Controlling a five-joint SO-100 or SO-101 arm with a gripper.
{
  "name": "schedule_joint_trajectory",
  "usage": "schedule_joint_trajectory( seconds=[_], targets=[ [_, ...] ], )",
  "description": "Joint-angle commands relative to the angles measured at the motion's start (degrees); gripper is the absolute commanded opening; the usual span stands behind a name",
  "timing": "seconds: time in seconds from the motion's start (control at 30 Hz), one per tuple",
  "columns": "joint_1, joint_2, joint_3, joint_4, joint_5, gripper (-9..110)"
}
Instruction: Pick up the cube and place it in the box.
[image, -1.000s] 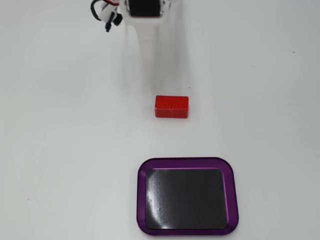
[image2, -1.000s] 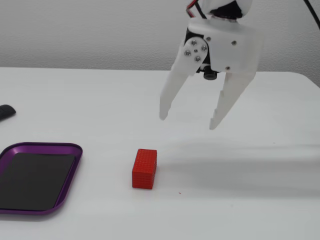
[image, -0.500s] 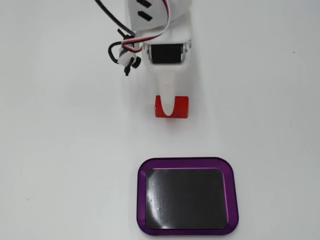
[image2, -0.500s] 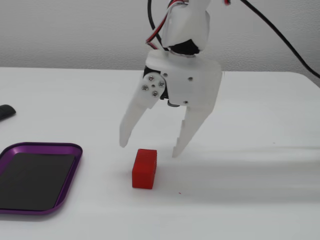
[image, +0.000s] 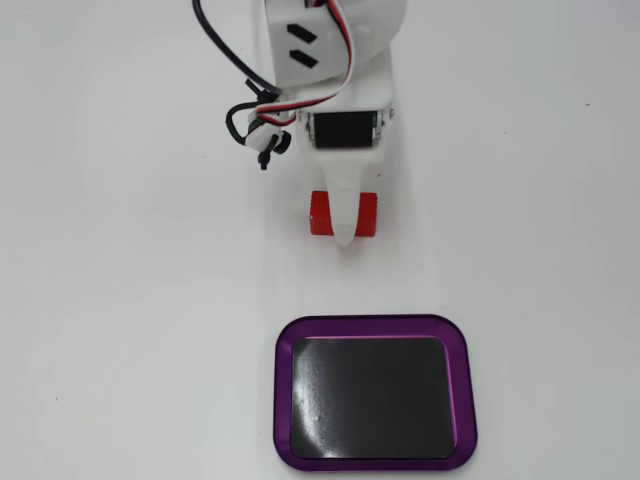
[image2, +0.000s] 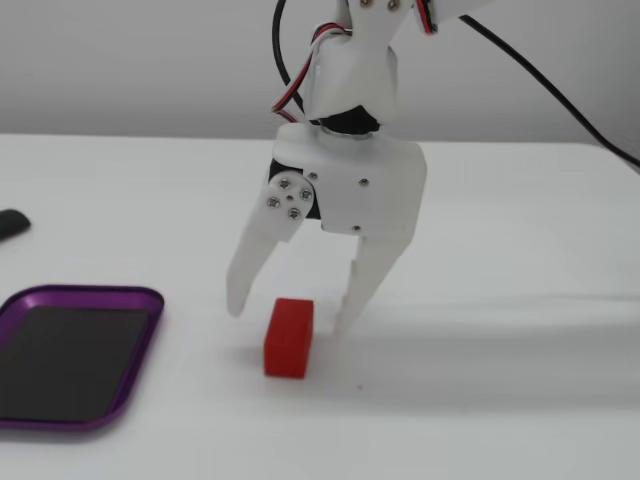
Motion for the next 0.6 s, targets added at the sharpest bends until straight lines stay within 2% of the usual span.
schedule_joint_trajectory(
  seconds=[0.0,0.23,0.57],
  targets=[
    [-0.26,0.53,-1.49,-0.97,0.09,26],
    [-0.35,0.44,-1.32,-2.99,-0.26,19],
    [-0.26,0.35,-0.97,-2.99,-0.44,19]
  ],
)
